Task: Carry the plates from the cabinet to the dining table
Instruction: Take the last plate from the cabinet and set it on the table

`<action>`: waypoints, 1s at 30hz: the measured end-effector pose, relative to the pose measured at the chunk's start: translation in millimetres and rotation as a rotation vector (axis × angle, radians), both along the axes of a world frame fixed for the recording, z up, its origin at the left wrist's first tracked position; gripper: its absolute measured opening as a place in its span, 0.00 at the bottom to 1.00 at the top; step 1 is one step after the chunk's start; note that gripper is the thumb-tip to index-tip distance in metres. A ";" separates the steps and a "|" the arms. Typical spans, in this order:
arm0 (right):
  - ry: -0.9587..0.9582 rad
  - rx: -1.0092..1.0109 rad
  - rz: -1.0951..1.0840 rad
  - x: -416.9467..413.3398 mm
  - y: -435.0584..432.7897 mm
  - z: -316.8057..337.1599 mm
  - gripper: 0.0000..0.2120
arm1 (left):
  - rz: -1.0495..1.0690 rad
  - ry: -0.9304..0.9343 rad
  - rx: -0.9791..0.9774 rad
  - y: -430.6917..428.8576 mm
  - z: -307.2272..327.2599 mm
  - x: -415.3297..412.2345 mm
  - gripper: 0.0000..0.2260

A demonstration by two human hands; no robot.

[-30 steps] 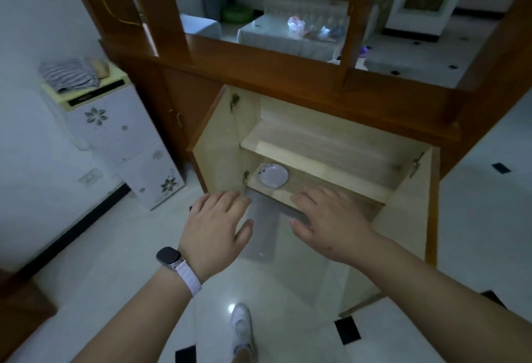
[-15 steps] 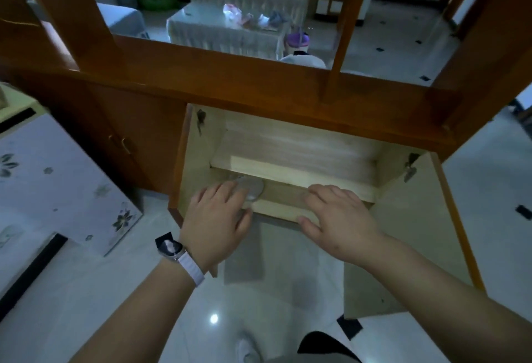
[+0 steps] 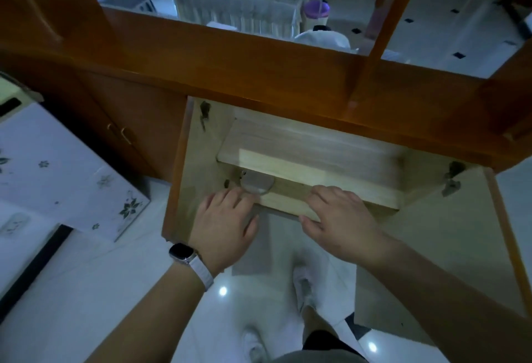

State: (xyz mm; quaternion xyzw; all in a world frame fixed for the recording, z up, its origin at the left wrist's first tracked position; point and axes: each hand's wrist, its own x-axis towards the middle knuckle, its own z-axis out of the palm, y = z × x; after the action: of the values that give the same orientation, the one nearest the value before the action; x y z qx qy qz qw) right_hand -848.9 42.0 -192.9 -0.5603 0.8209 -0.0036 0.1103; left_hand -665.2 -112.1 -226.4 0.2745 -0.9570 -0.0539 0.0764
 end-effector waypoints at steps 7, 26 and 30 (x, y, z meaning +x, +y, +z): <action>-0.056 0.006 0.105 -68.9 -48.1 -25.9 0.25 | 0.083 -0.044 0.056 -18.9 -27.7 -63.1 0.18; -0.188 -0.067 0.240 -131.4 -154.7 -280.8 0.21 | 0.246 0.054 0.159 -92.4 -258.8 -136.9 0.18; -0.180 -0.084 0.222 -139.4 -167.8 -370.5 0.20 | 0.249 0.043 0.178 -105.2 -350.2 -143.1 0.17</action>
State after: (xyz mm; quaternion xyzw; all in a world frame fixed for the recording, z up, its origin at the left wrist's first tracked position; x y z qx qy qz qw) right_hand -988.3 -125.8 -563.4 -0.6490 0.7400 -0.0759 0.1597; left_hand -808.3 -217.3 -576.6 0.3957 -0.9051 -0.1343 0.0783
